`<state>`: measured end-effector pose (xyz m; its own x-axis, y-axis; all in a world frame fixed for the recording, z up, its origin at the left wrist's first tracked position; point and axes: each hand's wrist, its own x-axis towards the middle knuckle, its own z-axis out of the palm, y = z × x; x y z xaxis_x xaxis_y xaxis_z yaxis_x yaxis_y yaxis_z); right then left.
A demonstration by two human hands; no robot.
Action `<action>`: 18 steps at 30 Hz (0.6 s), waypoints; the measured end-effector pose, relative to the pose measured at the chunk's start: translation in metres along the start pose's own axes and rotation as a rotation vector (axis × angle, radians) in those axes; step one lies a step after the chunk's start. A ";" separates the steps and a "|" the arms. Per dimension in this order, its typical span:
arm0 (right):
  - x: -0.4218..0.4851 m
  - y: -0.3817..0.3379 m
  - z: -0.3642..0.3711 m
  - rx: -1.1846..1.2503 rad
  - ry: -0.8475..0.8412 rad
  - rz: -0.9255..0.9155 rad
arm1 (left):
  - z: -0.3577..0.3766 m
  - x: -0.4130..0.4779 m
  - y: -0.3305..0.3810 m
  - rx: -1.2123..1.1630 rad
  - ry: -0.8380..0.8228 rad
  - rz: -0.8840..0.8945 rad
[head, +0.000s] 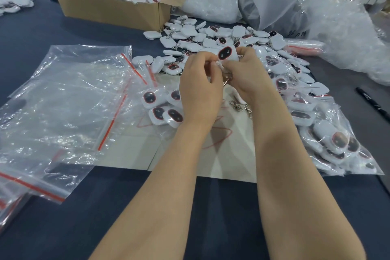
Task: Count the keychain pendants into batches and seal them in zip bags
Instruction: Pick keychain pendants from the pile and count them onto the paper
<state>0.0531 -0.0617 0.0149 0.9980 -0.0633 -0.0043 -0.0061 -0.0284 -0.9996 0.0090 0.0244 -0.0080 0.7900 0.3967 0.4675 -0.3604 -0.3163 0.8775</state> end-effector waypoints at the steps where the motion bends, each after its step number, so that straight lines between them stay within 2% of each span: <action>1: 0.000 -0.004 -0.002 -0.068 0.006 0.012 | 0.000 0.001 0.001 -0.011 0.009 -0.008; 5: -0.007 -0.015 -0.007 -0.289 -0.042 0.046 | -0.002 0.003 0.003 -0.055 0.058 -0.031; 9: -0.012 -0.013 0.005 -0.481 -0.121 -0.045 | -0.003 0.001 0.005 -0.018 0.050 0.028; 15: -0.014 -0.004 0.009 -0.340 -0.218 -0.075 | -0.003 -0.001 0.006 0.072 0.051 0.153; 18: -0.013 -0.004 0.007 -0.417 -0.327 -0.101 | -0.003 -0.001 0.006 0.079 0.073 0.169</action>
<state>0.0411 -0.0535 0.0183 0.9621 0.2723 0.0163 0.1331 -0.4162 -0.8995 0.0041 0.0247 -0.0031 0.6823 0.3929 0.6165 -0.4426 -0.4491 0.7761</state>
